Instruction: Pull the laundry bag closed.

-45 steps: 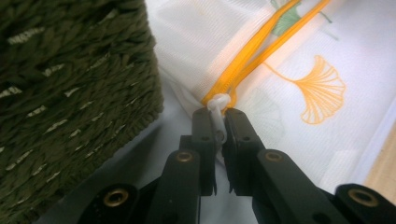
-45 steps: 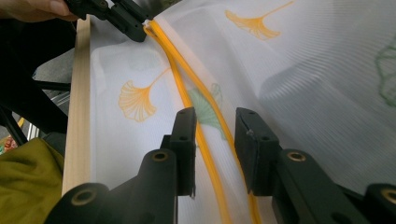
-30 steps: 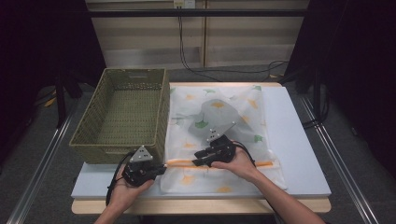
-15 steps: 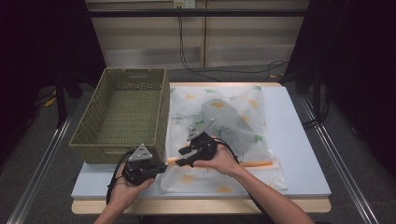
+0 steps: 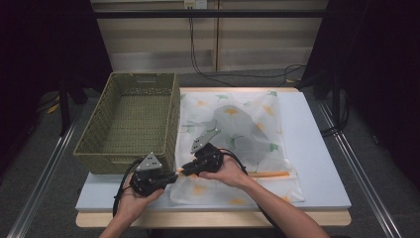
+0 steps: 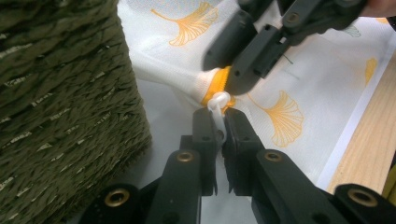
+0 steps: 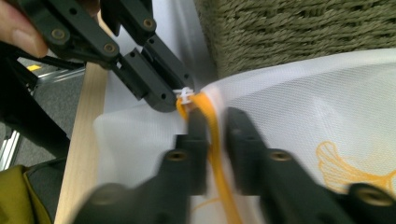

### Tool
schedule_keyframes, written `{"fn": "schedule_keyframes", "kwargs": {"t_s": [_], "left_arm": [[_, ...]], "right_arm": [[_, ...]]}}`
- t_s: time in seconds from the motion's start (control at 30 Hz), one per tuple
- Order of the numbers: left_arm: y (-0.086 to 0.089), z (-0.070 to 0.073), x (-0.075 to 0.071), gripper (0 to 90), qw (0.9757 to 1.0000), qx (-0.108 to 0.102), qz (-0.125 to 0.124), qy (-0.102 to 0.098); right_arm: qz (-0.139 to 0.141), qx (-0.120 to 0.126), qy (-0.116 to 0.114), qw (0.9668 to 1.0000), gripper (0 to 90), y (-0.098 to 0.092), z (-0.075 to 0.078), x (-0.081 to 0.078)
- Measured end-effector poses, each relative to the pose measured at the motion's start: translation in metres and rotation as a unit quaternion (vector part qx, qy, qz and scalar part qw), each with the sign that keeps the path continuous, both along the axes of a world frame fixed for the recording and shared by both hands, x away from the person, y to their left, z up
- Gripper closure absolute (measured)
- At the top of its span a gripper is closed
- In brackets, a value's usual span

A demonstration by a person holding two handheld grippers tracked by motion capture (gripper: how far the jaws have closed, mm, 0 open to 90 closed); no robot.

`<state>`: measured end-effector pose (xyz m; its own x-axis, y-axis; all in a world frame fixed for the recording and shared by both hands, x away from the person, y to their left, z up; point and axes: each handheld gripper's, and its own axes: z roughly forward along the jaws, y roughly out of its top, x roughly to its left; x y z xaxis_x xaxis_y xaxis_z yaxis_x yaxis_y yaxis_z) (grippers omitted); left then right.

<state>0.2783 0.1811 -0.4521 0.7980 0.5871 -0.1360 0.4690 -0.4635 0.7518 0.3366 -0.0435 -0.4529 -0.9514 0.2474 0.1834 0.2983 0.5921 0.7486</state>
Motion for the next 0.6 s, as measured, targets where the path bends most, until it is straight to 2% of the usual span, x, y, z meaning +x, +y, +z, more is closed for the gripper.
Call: {"fn": "schedule_keyframes", "kwargs": {"t_s": [0.13, 0.17, 0.2, 0.3, 0.4, 0.5, 0.6], "left_arm": [[0.0, -0.001, 0.001, 81.4, 0.9999, -0.01, -0.002, 0.005], [0.0, -0.002, 0.001, 77.7, 0.9999, -0.01, 0.003, 0.005], [0.001, -0.002, 0.0, 69.1, 0.9999, -0.008, 0.01, 0.007], [0.005, -0.004, -0.003, 64.8, 0.9997, -0.015, 0.005, 0.019], [0.005, -0.005, -0.005, 57.6, 0.9993, -0.023, 0.012, 0.026], [0.003, -0.007, -0.002, 56.3, 0.9986, -0.037, 0.003, 0.037], [-0.002, -0.005, -0.001, 57.4, 0.9988, -0.035, 0.0, 0.033]], "right_arm": [[-0.003, 0.002, 0.0, 1.0, 89.9, -0.002, 0.0, 0.0], [-0.002, 0.0, -0.002, 1.0, 90.0, -0.003, 0.0, 0.001], [-0.005, 0.0, -0.001, 1.0, 90.0, -0.004, 0.0, 0.001], [-0.018, 0.006, 0.004, 0.9998, 90.0, -0.008, 0.002, 0.003], [-0.023, 0.012, 0.0, 0.9997, 90.0, -0.011, 0.006, 0.003], [-0.025, 0.016, -0.003, 0.9996, 90.0, -0.013, 0.009, 0.002], [-0.024, 0.023, -0.005, 0.9994, 90.0, -0.013, 0.01, 0.0]]}}
